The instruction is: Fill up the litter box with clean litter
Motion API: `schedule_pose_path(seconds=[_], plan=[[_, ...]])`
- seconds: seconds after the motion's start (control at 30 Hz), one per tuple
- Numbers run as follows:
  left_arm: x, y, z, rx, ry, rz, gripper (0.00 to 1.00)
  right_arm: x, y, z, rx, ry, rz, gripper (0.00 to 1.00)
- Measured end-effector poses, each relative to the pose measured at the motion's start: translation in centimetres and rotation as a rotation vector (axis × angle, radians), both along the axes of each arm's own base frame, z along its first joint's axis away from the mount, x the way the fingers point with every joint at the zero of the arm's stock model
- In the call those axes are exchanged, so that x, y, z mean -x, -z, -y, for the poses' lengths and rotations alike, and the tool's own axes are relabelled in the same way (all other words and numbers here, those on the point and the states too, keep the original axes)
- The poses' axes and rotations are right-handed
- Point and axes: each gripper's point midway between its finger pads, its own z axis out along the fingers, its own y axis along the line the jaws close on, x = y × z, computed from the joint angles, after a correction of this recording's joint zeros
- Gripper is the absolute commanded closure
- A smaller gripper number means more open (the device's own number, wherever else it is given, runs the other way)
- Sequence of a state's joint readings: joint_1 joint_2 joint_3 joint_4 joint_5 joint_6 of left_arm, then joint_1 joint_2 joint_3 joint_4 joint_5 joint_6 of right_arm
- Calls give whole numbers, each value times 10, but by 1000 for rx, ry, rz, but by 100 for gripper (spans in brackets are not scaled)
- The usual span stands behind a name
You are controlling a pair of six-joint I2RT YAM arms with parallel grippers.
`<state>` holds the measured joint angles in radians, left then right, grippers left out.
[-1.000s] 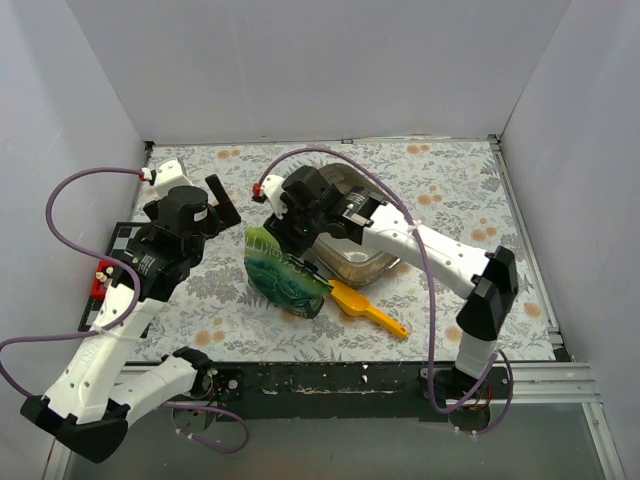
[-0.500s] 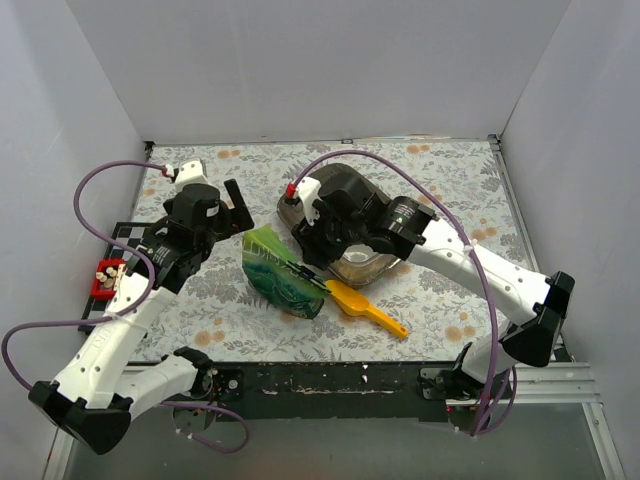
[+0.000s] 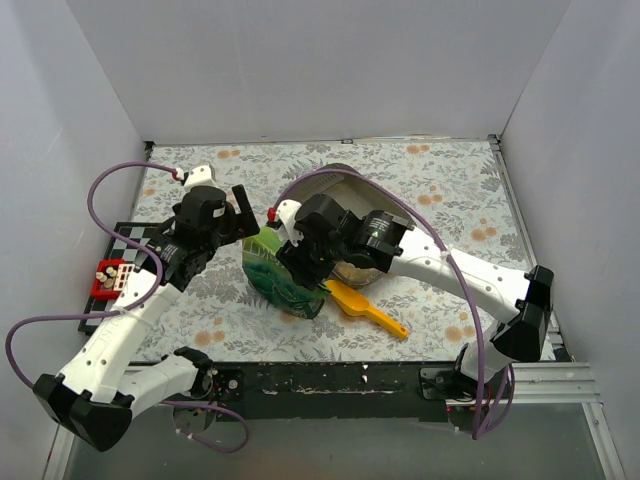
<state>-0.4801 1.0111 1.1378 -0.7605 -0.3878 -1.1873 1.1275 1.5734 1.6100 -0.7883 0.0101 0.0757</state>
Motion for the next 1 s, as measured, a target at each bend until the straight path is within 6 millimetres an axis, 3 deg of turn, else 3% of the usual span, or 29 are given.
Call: schedule_pose_path(seconds=[0.17, 0.27, 0.33, 0.37, 0.4, 0.43, 0.77, 1.0], plan=[[0, 1, 2, 8, 8, -2, 2, -5, 13, 0, 42, 20, 9, 36], [0, 1, 2, 8, 8, -2, 2, -7, 21, 1, 66, 29, 11, 44], [0, 1, 2, 8, 8, -3, 2, -7, 25, 3, 81, 29, 12, 58], [-1, 2, 3, 8, 8, -3, 2, -7, 26, 4, 87, 31, 12, 73], [-1, 2, 3, 7, 8, -4, 2, -8, 27, 4, 92, 31, 15, 95], [-1, 3, 3, 7, 8, -4, 2, -8, 28, 5, 95, 31, 16, 99], [-5, 9, 5, 2, 8, -15, 2, -13, 25, 18, 117, 82, 62, 99], [-8, 14, 8, -3, 16, -27, 2, -20, -14, 48, 61, 217, 144, 99]])
